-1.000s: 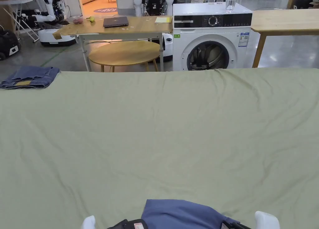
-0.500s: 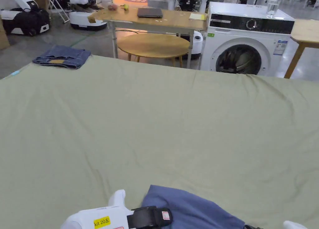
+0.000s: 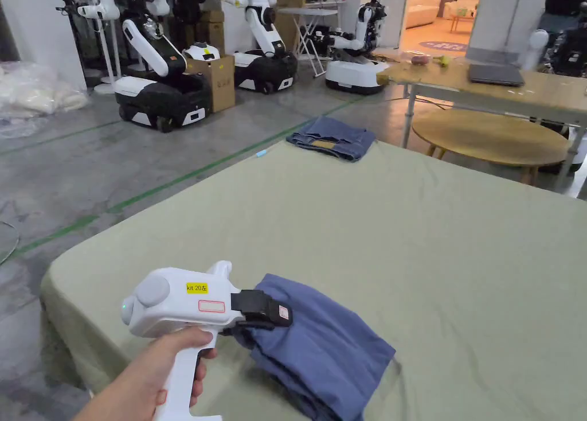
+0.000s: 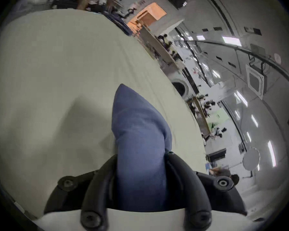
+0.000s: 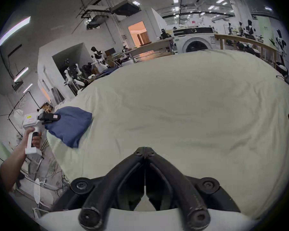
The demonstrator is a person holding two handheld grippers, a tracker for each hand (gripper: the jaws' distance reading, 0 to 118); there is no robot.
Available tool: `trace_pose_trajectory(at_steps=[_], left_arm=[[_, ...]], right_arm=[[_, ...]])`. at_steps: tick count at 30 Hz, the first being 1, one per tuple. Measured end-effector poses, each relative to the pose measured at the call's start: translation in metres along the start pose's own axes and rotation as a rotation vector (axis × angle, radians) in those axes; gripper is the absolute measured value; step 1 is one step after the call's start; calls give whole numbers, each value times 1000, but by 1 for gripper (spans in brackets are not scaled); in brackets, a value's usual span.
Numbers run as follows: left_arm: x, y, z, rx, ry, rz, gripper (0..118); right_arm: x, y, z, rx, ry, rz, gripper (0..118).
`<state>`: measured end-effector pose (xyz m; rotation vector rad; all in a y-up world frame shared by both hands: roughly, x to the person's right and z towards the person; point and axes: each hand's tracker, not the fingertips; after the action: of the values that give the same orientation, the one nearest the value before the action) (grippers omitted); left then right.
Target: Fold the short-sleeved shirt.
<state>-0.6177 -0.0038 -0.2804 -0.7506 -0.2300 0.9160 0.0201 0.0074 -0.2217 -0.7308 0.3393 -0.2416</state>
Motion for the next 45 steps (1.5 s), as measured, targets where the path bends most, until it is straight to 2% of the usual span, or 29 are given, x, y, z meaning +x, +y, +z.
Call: trace_pose_trajectory(at_steps=[2, 3, 5, 6, 9, 13, 14, 15, 18, 19, 21, 23, 30, 34, 38, 45], left_arm=[[-5, 1, 7, 19, -6, 42, 24], [-12, 2, 11, 22, 9, 51, 31], [-28, 8, 20, 41, 33, 58, 86], [-32, 7, 33, 65, 39, 68, 103], [-45, 6, 80, 175, 45, 113, 105], [-59, 3, 130, 288, 138, 147, 105], [-59, -1, 136, 299, 143, 157, 97], [-56, -8, 141, 300, 139, 153, 74], [-50, -14, 140, 314, 240, 89, 32], [-39, -18, 136, 332, 237, 47, 0], [-6, -30, 125, 337, 225, -6, 0], [34, -42, 109, 377, 253, -120, 0], [204, -100, 30, 424, 213, -523, 0], [307, -134, -3, 470, 292, -784, 0], [373, -155, -21, 521, 240, -872, 0], [448, -165, -42, 548, 191, -949, 0]], right_arm=[[-6, -1, -4, -10, 5, 0, 0], [-7, -2, -6, -14, 5, 3, 0], [-9, -2, -8, -15, 4, 17, 0], [-11, -2, -8, -13, 1, 21, 0], [-15, -1, -5, -2, 7, 16, 0], [-23, 3, 1, 5, 18, 32, 0], [-24, 3, 3, 7, 23, 34, 0], [-26, 3, 5, 12, 29, 38, 0], [-27, 6, 17, 31, 41, 49, 0], [-28, 8, 22, 39, 40, 56, 0], [-26, 13, 35, 62, 31, 71, 0], [-21, 21, 49, 100, 6, 88, 0], [0, 82, 119, 294, -181, 197, 0], [8, 123, 157, 414, -262, 253, 0], [11, 153, 185, 517, -318, 292, 0], [15, 188, 212, 628, -360, 280, 0]])
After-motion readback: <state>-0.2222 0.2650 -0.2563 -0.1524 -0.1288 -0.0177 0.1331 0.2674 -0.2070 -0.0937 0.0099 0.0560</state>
